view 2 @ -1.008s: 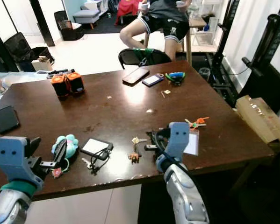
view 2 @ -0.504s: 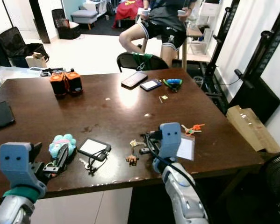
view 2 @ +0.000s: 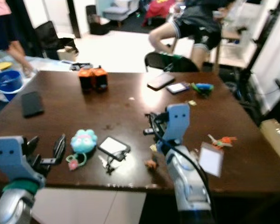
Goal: Hang keys on a hook
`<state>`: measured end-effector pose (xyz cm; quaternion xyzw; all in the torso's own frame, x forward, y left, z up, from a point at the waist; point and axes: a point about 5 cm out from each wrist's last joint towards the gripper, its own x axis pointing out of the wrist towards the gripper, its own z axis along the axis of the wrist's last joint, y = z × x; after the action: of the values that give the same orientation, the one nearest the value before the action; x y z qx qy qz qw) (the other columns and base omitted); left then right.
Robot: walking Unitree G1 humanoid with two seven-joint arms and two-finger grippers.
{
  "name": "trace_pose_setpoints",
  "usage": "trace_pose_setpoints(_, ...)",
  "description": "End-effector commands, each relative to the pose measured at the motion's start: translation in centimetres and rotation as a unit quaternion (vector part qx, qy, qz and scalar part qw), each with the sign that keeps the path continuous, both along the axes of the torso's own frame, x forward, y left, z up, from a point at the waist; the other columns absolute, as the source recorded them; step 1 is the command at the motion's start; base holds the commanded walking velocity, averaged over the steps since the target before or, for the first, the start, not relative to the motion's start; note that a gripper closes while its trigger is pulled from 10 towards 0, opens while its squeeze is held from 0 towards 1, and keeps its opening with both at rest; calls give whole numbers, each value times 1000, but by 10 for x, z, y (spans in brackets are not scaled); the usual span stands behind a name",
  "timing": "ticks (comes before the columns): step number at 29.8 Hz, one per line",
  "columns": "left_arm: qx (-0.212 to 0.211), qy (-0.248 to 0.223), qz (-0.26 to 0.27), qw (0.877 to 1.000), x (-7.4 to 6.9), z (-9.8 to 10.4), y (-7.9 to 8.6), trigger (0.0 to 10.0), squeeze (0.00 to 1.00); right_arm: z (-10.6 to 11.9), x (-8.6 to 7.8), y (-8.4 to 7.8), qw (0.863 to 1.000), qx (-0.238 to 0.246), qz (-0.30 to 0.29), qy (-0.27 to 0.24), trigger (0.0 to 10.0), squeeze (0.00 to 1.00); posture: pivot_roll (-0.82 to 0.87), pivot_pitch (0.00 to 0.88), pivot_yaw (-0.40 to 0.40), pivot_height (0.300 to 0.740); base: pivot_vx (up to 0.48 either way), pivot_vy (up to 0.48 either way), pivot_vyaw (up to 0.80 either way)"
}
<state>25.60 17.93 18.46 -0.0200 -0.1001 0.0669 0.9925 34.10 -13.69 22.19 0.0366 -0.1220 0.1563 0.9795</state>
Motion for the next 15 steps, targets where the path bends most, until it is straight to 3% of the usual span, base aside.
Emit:
trace_pose_setpoints(1, 12, 29, 12, 999, 0, -10, 4, 10000, 0, -5, -1, 0, 1000, -1, -1, 6, 10000, 0, -155, 90, 108, 740, 0, 0, 800)
trace_pose_setpoints(9, -21, 12, 70, 997, -1, -5, 22, 10000, 0, -10, -4, -3, 1000, -1, -10, 13, 10000, 0, -152, 88, 123, 740, 0, 0, 800)
trace_pose_setpoints(15, -19, -3, 84, 996, -1, 1, 27, 10000, 0, -5, -3, -1, 1000, 3, -7, 4, 10000, 0, -142, 90, 128, 740, 0, 0, 800)
